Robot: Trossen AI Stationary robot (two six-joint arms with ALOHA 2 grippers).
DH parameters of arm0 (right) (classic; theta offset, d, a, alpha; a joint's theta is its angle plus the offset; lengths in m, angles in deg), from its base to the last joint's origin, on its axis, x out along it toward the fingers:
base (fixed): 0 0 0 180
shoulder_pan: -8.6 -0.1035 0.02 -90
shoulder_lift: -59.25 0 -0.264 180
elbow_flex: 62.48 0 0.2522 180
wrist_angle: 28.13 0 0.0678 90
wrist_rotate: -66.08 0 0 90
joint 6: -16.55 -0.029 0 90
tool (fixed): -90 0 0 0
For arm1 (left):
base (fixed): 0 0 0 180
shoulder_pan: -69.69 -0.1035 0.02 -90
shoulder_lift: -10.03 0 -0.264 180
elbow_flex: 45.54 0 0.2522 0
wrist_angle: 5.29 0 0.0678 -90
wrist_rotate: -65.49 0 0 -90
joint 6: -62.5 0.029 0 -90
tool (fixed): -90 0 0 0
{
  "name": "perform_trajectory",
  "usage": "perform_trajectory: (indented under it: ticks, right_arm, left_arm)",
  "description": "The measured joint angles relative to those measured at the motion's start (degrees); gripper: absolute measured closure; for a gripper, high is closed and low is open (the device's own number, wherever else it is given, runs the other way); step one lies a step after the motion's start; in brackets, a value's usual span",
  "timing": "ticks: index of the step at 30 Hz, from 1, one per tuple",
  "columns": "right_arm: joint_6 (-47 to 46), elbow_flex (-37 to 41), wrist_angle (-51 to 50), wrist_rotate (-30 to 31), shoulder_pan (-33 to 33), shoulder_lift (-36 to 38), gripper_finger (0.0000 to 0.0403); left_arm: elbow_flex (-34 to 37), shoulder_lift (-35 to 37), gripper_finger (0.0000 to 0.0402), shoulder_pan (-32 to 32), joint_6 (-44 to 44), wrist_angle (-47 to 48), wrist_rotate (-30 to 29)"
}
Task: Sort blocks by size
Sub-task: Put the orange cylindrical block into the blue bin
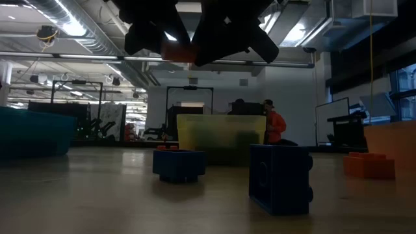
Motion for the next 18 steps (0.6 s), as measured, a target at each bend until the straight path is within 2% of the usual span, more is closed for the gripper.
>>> perform_trajectory:
  ticks: [7,13,18]
  right_arm:
    - [1.12,0.00,0.24,1.76,0.00,0.00,0.0256]
    - [1.14,0.00,0.22,2.09,-0.07,0.00,0.0256]
    - [1.25,0.00,0.20,2.13,-0.07,0.00,0.0256]
  left_arm:
    - [0.00,0.02,0.0228,0.00,-0.01,0.07,0.00]
    - [0.00,0.03,0.0282,0.00,0.79,0.31,0.00]
    - [0.00,0.04,0.0287,0.00,1.27,0.28,0.04]
